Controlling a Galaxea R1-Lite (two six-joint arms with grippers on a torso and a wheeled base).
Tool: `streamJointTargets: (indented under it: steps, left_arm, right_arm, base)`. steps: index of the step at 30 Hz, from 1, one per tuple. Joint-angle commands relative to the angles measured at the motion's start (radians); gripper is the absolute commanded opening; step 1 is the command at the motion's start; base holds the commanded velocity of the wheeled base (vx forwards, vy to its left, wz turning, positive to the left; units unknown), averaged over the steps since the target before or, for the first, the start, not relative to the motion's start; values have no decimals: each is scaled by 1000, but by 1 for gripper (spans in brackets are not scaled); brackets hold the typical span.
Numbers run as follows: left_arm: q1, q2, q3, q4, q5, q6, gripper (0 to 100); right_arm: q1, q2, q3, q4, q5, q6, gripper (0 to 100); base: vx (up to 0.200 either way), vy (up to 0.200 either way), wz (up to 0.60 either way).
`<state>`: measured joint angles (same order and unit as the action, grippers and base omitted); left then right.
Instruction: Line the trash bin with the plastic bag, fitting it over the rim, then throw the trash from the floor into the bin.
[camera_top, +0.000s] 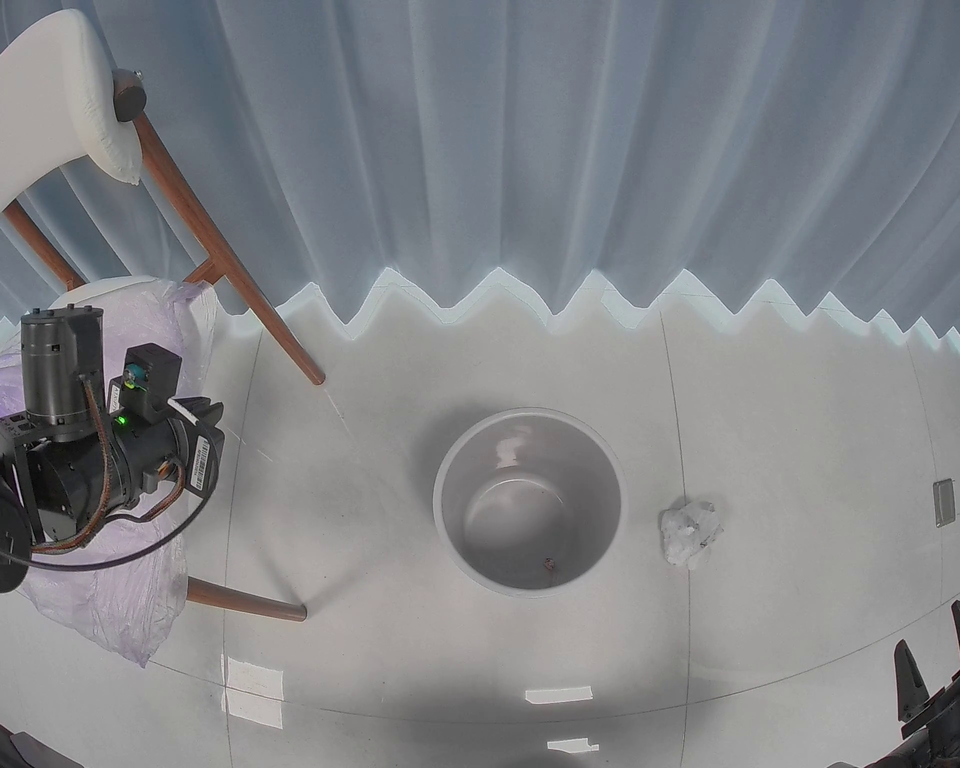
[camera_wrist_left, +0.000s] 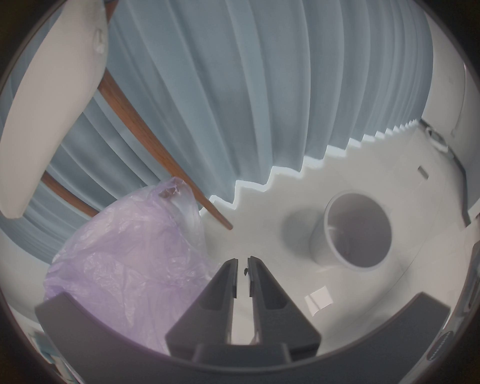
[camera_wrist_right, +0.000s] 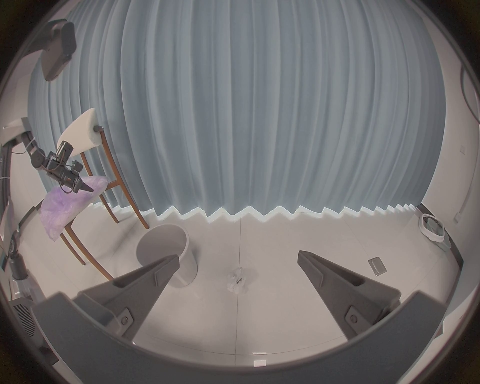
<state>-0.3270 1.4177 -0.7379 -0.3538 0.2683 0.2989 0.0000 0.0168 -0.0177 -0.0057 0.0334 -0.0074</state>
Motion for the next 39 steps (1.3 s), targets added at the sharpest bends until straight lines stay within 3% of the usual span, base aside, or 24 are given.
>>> streamJointTargets:
  steps: [1,3,7,11,15,16,20,21,30,36,37,39]
  left_arm:
    - [11,-62,5,-4,-24,-32,0]
    - [25,-74,9,1,-18,-32,0]
    - [37,-80,80,-4,68,-24,0]
    - [14,-82,107,-5,72,-15,0]
    - [-9,-83,130,-11,77,74,0]
    - [-10,-80,130,-17,77,95,100]
    - [-10,-69,149,-45,100,143,100]
    - [-14,-63,160,-54,137,158,100]
    - [-46,-17,241,-76,224,166,100]
    - [-46,-5,249,-103,236,164,100]
    - [-46,-5,249,-111,243,164,0]
    - [-46,-8,247,-119,256,164,0]
  right_arm:
    - [0,-14,18,0,0,0,100]
    - [0,-15,18,0,0,0,100]
    - [0,-15,18,0,0,0,100]
    - [0,-15,18,0,0,0,100]
    - [0,-14,18,0,0,0,100]
    - [0,-15,18,0,0,0,100]
    - [0,-15,18,0,0,-2,100]
    - [0,-15,18,0,0,0,100]
    - [0,-15,18,0,0,0,100]
    - [0,-15,18,0,0,0,100]
    - [0,-15,18,0,0,0,100]
    - [0,-15,18,0,0,0,100]
  base:
    - [0,0,0]
    - [0,0,0]
    - [0,0,0]
    - [0,0,0]
    - [0,0,0]
    - [0,0,0]
    - [0,0,0]
    - [0,0,0]
    - [0,0,0]
    - [0,0,0]
    - [0,0,0]
    - [0,0,0]
